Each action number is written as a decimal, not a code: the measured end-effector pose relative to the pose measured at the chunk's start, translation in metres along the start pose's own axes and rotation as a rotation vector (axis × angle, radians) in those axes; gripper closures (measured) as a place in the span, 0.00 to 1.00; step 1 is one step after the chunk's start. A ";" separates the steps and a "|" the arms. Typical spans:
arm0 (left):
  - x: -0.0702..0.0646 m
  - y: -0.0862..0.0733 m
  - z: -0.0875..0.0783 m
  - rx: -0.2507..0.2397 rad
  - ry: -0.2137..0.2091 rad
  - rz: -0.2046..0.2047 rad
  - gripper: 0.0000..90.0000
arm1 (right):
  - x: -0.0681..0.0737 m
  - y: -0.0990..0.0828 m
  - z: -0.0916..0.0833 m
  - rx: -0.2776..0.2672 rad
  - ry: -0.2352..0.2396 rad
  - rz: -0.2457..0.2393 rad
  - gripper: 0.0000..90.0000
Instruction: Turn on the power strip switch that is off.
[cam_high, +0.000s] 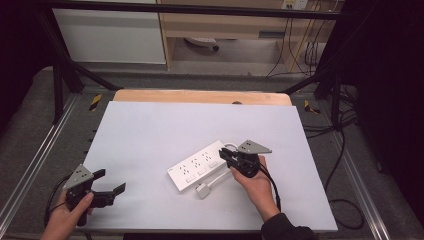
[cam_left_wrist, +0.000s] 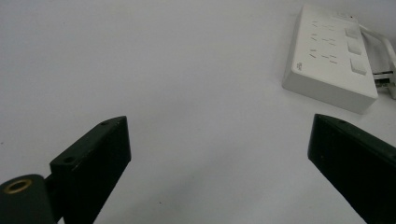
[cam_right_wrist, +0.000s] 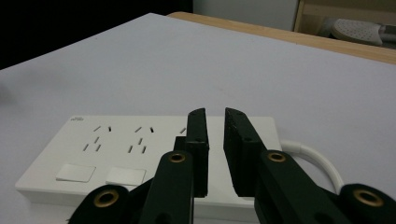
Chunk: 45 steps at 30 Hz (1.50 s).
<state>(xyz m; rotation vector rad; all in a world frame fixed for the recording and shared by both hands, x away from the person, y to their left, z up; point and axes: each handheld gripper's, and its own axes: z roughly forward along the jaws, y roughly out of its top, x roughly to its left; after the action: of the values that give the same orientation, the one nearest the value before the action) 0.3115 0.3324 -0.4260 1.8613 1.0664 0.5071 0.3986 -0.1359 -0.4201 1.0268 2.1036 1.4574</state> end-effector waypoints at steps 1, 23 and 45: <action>0.000 0.000 0.000 0.001 0.000 0.000 0.07 | 0.000 0.001 -0.001 -0.001 0.000 0.002 0.88; 0.000 0.000 0.000 0.004 -0.006 -0.001 0.07 | -0.015 0.011 -0.030 -0.054 -0.072 0.035 0.62; 0.000 -0.001 0.000 0.003 -0.004 -0.002 0.07 | -0.041 0.013 -0.067 -0.074 -0.193 0.078 0.04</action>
<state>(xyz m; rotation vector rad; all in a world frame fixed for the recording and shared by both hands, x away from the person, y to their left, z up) 0.3112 0.3325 -0.4264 1.8632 1.0664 0.5005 0.3859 -0.2069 -0.3857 1.1826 1.8802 1.3996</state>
